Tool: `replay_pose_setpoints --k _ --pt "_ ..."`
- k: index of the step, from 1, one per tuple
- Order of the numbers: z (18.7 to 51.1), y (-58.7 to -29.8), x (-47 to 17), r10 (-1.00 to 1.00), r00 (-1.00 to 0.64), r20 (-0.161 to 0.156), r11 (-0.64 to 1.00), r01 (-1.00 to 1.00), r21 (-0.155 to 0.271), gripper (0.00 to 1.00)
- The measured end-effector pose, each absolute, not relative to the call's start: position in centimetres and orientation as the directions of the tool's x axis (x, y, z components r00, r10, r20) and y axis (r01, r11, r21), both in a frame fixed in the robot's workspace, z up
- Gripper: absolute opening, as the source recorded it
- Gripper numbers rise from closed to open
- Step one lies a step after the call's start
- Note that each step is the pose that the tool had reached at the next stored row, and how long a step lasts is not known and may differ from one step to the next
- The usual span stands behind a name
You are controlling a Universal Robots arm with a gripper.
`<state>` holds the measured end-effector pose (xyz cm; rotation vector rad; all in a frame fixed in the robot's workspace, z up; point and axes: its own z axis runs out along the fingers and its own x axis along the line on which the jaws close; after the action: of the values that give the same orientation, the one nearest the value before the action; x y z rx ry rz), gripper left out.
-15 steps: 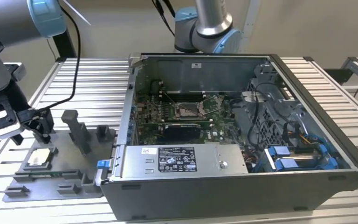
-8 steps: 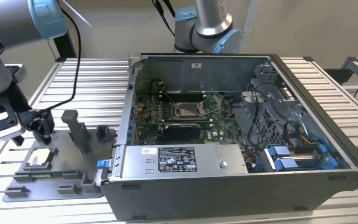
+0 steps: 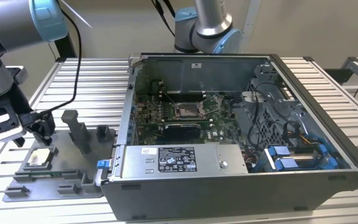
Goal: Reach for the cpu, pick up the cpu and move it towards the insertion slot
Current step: 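Pick up the cpu and move it towards the insertion slot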
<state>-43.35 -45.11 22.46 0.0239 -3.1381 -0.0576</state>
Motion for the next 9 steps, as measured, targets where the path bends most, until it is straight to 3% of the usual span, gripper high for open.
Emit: replay_pose_setpoints --k 9 --pt "21.94 -45.13 -43.35 -0.015 -1.000 0.003 0.999 -0.015 0.037 1.00"
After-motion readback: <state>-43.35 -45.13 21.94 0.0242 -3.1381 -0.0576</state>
